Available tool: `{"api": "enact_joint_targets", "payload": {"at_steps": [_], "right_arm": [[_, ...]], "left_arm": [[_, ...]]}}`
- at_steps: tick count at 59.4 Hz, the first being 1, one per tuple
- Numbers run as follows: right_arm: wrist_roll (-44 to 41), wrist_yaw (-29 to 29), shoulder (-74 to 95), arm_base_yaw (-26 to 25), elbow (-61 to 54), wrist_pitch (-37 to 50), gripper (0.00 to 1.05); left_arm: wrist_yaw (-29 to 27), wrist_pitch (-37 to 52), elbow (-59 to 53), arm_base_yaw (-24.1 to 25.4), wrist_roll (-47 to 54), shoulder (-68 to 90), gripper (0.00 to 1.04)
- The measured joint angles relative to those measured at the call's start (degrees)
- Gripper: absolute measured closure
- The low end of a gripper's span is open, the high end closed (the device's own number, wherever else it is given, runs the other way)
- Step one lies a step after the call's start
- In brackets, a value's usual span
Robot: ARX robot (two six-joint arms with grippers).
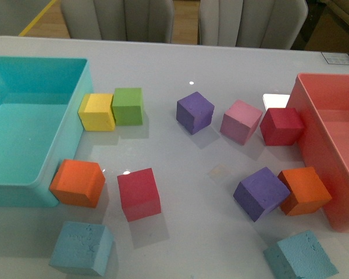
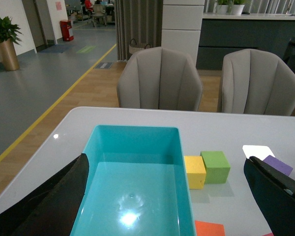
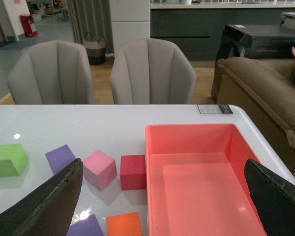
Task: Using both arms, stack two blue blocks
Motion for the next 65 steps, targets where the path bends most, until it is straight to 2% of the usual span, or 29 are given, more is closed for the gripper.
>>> {"api": "enact_joint_targets", "payload": {"at_steps": [44, 46, 49, 52, 65], "right_arm": [[0.0, 0.0, 0.0, 0.0, 0.0, 0.0, 0.09], [0.2, 0.4, 1.5, 0.3, 0.9, -3.0, 0.09], [0.3, 3.8, 9.5, 3.1, 5.0, -13.4, 0.09], [0.0, 4.9, 17.7, 5.9, 5.7, -15.0, 0.09], [-1.4, 7.5, 47.4, 15.0, 4.7, 1.2, 0.09]], "left_arm": [[0.0, 0.0, 0.0, 0.0, 0.0, 0.0, 0.09], [0.0, 0.0, 0.0, 0.0, 0.0, 0.0, 0.09], [0.0, 0.0, 0.0, 0.0, 0.0, 0.0, 0.09], [0.0, 0.0, 0.0, 0.0, 0.0, 0.0, 0.09], [0.0, 0.0, 0.0, 0.0, 0.0, 0.0, 0.09]]}}
